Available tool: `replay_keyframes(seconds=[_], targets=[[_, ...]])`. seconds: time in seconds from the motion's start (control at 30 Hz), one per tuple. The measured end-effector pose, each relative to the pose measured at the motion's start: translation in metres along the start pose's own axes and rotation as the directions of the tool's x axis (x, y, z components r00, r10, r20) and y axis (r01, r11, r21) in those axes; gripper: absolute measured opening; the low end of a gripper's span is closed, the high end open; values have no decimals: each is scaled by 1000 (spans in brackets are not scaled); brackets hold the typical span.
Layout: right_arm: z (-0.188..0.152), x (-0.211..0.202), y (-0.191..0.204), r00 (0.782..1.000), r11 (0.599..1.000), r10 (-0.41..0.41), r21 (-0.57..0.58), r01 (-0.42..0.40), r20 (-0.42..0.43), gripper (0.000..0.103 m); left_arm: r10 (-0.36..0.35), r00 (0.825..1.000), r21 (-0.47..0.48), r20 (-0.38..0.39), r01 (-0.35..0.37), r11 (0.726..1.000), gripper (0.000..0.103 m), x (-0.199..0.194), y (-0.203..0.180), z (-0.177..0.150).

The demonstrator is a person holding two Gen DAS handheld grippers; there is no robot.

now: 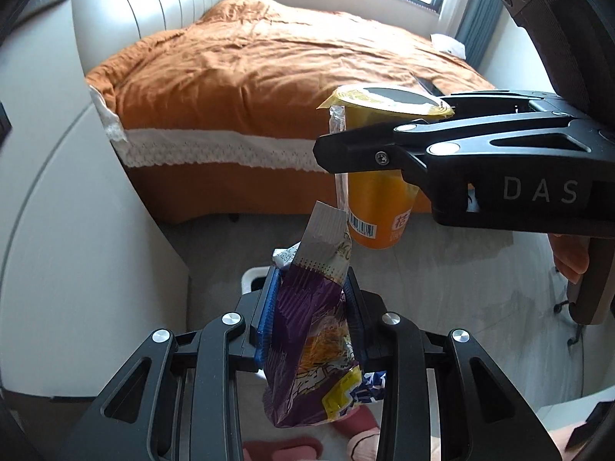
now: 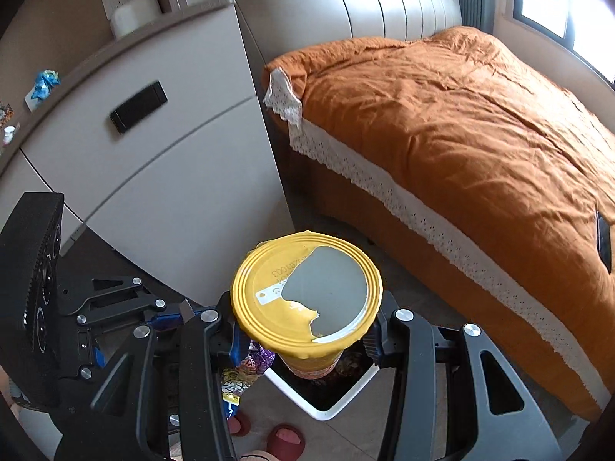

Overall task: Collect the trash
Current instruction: 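Open both tools to drop the snack bag and cup into the bin, then move both open tools back toward the desk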

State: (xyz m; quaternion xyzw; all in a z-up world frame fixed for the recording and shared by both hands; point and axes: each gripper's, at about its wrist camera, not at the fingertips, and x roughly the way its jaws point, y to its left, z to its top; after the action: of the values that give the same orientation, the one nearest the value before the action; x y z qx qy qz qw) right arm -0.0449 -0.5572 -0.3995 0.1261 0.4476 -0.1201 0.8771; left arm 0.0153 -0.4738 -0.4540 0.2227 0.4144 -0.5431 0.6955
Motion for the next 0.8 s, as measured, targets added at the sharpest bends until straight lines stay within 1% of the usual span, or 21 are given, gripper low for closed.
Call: replay_keyframes(seconds=[0.07,0.13,0.17,0.2,0.23,0.27,0.3,0.43,0.57,0.7,0.8], targets=[[-15,24,-3,1000,1000,-2,-3,2,-20,47,-8,1000,-4,-4,8,1000,33,24,6,-12],[-29,45,-7,999,1000,-11,3,12,-36,47,-25,1000,-13,-18,25,1000,39,46,13,-22],[-36,56,-10,999,1000,-9,11,10,-43,48,-22,1000,-16,-14,22,1000,61,57,16,-29],[-44,66,-13,999,1000,-5,19,6,-52,65,-14,1000,-22,-8,14,1000,94,65,19,-35],[-50,73,-15,998,1000,-3,29,5,-57,84,-8,1000,-27,-1,8,1000,99,69,21,-40],[-57,79,-18,999,999,2,42,0,-55,97,-5,1000,-28,12,5,1000,98,74,23,-45],[-62,84,-21,999,999,9,48,-6,-53,99,-2,1000,-28,6,3,1000,98,78,24,-48],[-77,99,-24,996,998,-8,65,14,-92,99,6,1000,-29,-23,-7,1000,98,90,29,-59],[-71,97,-19,994,998,-9,57,15,-108,99,18,1000,-29,-21,-18,999,98,79,32,-57],[-52,81,-7,995,999,8,54,-3,-96,99,29,1000,-38,2,-29,999,98,48,33,-43],[-32,58,4,998,999,20,34,-17,-64,99,45,999,-49,29,-43,998,98,19,35,-29]])
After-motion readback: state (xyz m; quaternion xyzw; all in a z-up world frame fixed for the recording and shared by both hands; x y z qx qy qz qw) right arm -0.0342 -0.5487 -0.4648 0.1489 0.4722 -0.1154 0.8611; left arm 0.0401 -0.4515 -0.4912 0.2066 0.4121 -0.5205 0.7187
